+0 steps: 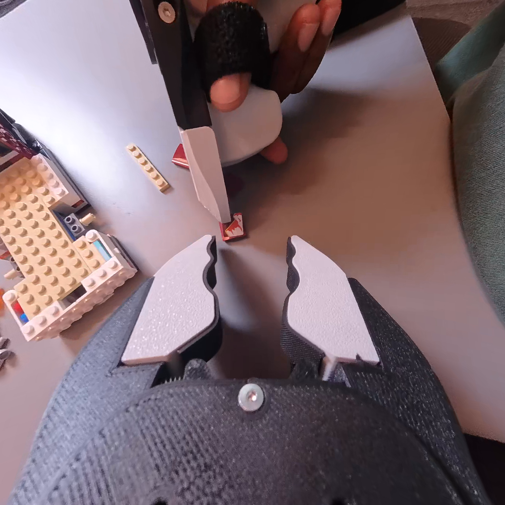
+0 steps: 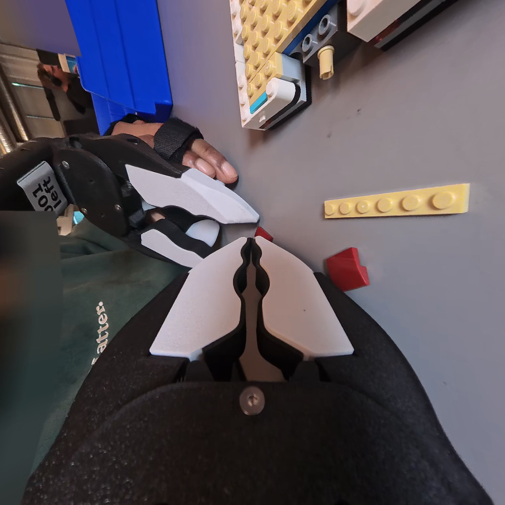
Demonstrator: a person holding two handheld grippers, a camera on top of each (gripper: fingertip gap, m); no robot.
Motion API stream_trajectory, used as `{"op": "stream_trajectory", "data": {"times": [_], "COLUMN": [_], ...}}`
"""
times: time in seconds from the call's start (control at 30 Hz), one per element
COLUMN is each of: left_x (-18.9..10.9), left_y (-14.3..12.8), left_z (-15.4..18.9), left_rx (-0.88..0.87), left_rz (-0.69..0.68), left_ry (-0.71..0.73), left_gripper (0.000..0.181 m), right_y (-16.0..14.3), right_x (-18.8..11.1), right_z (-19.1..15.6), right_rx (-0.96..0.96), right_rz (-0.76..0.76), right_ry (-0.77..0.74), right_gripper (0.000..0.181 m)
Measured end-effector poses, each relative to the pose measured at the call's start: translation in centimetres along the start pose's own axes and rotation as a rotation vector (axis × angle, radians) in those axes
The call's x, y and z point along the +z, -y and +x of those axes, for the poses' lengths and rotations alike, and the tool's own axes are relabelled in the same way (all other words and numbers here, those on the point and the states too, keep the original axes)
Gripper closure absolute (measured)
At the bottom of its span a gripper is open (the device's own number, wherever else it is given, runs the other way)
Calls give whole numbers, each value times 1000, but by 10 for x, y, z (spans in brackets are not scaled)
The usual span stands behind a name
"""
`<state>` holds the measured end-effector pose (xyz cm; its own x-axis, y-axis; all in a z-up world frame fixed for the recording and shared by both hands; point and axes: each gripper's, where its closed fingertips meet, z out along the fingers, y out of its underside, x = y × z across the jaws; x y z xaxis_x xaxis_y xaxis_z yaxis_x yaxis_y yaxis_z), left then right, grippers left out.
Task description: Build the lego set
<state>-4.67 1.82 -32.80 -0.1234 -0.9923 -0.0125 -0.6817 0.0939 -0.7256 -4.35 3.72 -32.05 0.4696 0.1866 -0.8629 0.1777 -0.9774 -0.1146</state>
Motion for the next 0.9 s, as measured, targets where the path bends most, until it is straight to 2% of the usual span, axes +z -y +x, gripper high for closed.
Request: {"op": "stream_trajectory", "data": {"times": [0.4,0.9], "left_x": [-4,1], "left_y": [3,1], "left_z": [3,10], "left_rx": [55,139], "left_rz": [9,-53], "left_ry": [17,29], "left_gripper": [136,135], "right_y": [0,1], "right_x": [1,2], "right_z": [2,2], "right_rx": [8,5], "right_rz": [-16,-20], "right_ry": [-9,-13], "right_gripper": [181,181]}}
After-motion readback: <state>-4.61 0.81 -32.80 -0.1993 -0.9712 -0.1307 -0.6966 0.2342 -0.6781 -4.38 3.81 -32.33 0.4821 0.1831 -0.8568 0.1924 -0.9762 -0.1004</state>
